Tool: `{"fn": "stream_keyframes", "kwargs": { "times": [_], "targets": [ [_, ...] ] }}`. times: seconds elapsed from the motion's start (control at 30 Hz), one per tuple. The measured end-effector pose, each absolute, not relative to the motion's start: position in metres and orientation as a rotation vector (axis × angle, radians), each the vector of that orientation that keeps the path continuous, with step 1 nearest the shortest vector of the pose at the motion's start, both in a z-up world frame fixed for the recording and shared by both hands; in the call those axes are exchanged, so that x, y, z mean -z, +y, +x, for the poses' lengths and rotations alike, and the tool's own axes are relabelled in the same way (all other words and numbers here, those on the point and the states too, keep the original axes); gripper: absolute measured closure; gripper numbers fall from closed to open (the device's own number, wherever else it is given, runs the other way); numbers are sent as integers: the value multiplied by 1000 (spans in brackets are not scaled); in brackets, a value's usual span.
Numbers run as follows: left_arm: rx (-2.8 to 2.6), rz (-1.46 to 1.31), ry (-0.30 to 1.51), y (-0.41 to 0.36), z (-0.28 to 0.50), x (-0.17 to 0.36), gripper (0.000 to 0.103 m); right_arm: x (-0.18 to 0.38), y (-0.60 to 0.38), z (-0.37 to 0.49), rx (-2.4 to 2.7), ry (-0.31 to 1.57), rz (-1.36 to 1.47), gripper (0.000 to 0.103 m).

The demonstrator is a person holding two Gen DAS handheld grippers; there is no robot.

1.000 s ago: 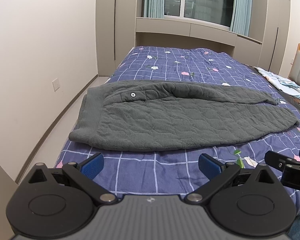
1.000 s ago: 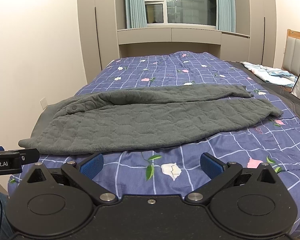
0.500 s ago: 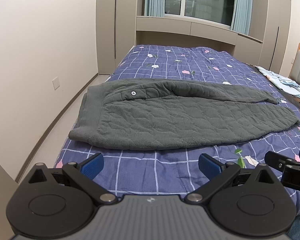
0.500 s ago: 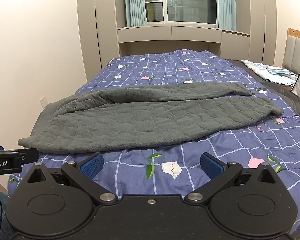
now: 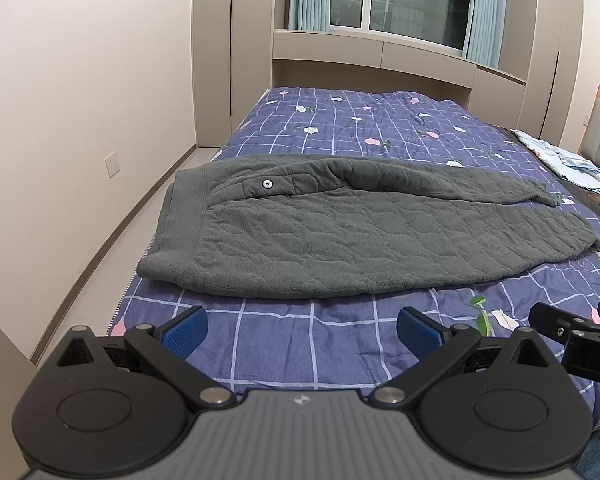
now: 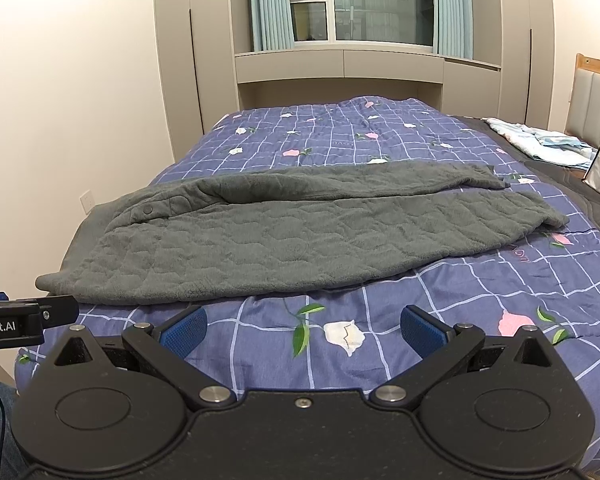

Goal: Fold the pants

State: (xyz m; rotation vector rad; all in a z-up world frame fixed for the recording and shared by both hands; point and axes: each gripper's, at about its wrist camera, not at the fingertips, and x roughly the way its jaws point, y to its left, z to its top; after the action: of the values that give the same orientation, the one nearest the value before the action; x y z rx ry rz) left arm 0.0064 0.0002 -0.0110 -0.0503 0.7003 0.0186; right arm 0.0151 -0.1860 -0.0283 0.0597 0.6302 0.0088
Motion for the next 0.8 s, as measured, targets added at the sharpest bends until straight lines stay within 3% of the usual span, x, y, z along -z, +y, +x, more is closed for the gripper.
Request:
{"fn": "stream_keyframes", "kwargs": {
  "times": [0.8],
  "targets": [
    [-30, -5, 735, -3, 19, 9, 1, 32, -186, 20, -14, 650, 60, 0]
  ]
}}
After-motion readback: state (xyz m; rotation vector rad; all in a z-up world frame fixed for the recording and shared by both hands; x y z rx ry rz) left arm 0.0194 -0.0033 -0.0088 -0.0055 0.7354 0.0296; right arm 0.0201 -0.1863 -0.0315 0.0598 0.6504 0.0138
